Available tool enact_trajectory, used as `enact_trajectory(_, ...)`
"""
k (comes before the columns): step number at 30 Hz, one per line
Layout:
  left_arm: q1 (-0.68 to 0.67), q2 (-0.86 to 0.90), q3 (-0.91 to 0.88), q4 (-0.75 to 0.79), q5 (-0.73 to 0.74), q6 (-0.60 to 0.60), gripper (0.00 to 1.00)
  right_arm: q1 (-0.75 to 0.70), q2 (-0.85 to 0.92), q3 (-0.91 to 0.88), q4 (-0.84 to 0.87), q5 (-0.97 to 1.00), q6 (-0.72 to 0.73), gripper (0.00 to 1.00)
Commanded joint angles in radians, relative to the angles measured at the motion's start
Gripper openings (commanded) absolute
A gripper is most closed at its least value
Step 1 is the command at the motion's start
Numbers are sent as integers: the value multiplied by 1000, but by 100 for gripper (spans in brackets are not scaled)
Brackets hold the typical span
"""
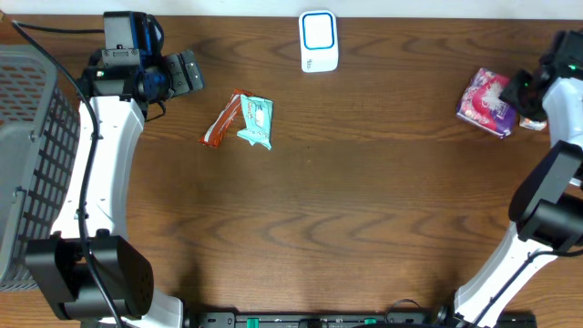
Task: Scan the item barcode
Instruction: 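Carry the pink pack right and drop it beside the orange box, then reach the right gripper to the green wipes and grasp them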
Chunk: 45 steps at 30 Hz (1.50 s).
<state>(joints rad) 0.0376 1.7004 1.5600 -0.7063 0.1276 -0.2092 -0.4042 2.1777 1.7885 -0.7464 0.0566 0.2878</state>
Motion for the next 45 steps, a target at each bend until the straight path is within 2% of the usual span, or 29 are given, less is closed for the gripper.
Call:
enact_trajectory(1,2,9,-2,-1,-8,5,98,-32,-33,87,-69,12,-20,59)
enact_trajectory(2,2,9,-2,-1,-8,5,98,-33,-42,114,-100,-2,-20,58)
enact_trajectory(5,2,9,-2,-1,-8,5,98,-27,-61,190,-172,-120,-21,47)
enact_trajectory(6,2,9,-2,-1,-8,5,98,-18,-69,222,-201,-244,-21,40)
enact_trajectory(7,2,9,-2,-1,-8,5,98,-9,-73,231,-209,-329,-25,38)
enact_trajectory(9,2,9,-2,-1,-8,5,98,14,-74,232,-214,-457,-35,31)
enact_trajectory(10,2,9,-2,-1,-8,5,98,30,-73,226,-215,-492,-34,23)
enact_trajectory(12,2,9,-2,-1,-8,5,98,70,-71,203,-210,-493,-17,10)
enact_trajectory(14,2,9,-2,-1,-8,5,98,116,-66,175,-197,-440,6,2)
enact_trajectory(22,2,9,-2,-1,-8,5,98,280,-56,-55,-3,49,246,1)
enact_trajectory(26,2,9,-2,-1,-8,5,98,313,-56,-191,172,198,250,2)
enact_trajectory(31,2,9,-2,-1,-8,5,98,299,-56,-249,205,377,250,1)
enact_trajectory(36,2,9,-2,-1,-8,5,98,261,-57,-246,193,454,220,1)
enact_trajectory(45,2,9,-2,-1,-8,5,98,252,-134,-230,142,314,208,4)
